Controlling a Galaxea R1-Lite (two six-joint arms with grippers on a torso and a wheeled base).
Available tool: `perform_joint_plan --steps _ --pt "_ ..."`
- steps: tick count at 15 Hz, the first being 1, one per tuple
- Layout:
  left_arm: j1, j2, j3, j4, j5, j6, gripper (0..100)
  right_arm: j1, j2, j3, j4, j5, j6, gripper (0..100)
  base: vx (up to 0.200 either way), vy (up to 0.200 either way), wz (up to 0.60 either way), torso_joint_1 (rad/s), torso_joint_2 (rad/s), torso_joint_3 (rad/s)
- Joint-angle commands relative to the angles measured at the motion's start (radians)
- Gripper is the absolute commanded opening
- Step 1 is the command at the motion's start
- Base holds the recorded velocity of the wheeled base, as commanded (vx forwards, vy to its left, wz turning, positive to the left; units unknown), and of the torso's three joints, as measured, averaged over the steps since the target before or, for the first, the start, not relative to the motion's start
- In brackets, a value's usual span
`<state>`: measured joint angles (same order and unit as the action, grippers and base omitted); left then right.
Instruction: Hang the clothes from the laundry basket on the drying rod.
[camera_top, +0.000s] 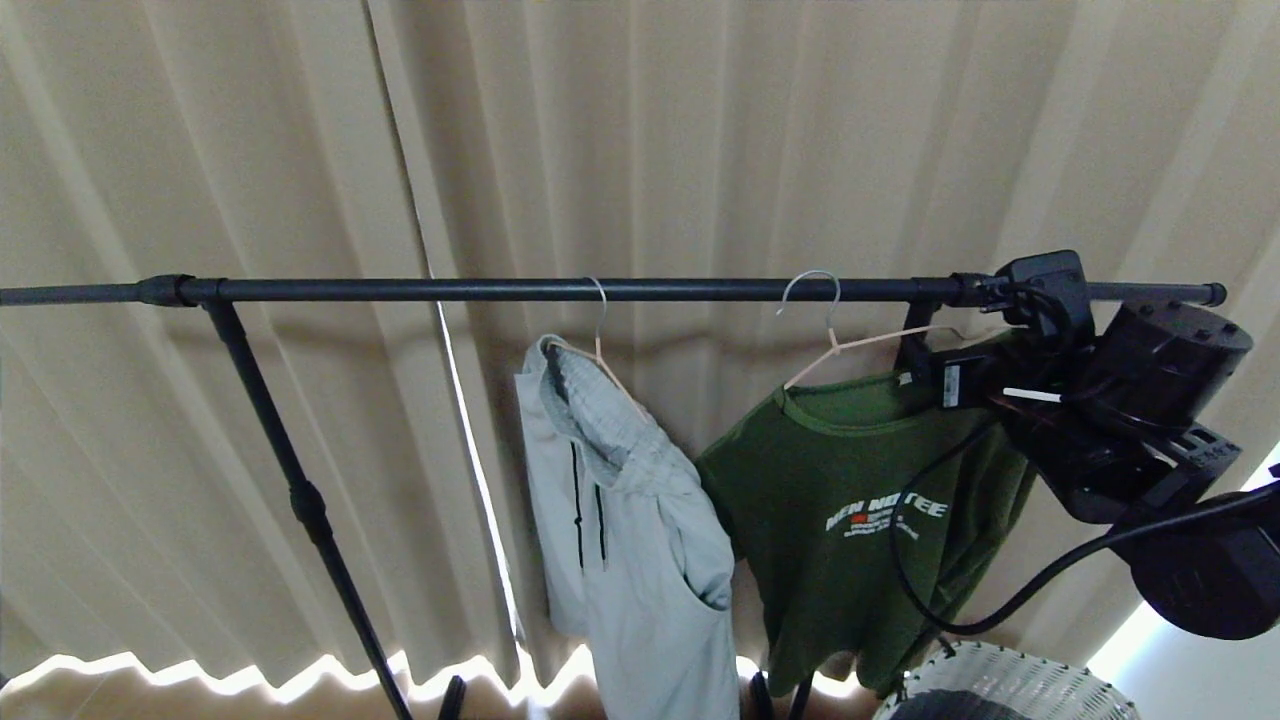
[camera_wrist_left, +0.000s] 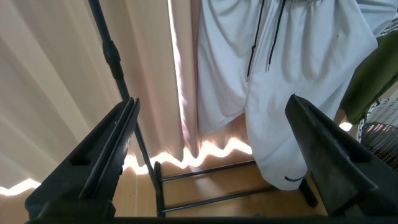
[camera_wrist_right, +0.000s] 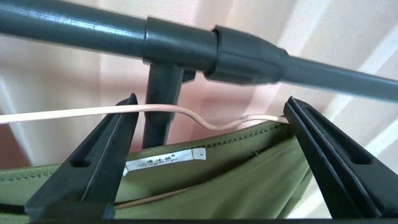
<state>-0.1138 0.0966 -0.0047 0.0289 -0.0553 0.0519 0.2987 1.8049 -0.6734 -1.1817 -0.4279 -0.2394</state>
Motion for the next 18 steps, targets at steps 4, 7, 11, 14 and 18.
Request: perform_joint_plan --steps 4,7,11,14,18 --pt "-0.001 0.002 0.000 0.000 0.000 0.000 100 0.000 -0.085 0.044 -0.003 0.038 -0.092 100 0.000 0.000 0.00 0.000 0.00 0.000" --pt "0.000 0.002 0.000 0.000 -0.001 0.000 100 -0.007 -0.098 0.044 -0.006 0.080 -0.132 100 0.000 0.000 0.00 0.000 0.00 0.000" --pt "-0.001 0.002 0.000 0.000 -0.001 0.000 100 -0.016 -0.116 0.044 -0.004 0.144 -0.184 100 0.000 0.000 0.00 0.000 0.00 0.000" --pt "-0.001 0.002 0.000 0.000 -0.001 0.000 100 -0.018 -0.139 0.043 -0.004 0.173 -0.233 100 0.000 0.000 0.00 0.000 0.00 0.000" --pt "0.000 0.002 0.000 0.000 -0.003 0.003 100 -0.061 -0.160 0.035 -0.001 0.241 -0.316 100 0.000 0.000 0.00 0.000 0.00 0.000"
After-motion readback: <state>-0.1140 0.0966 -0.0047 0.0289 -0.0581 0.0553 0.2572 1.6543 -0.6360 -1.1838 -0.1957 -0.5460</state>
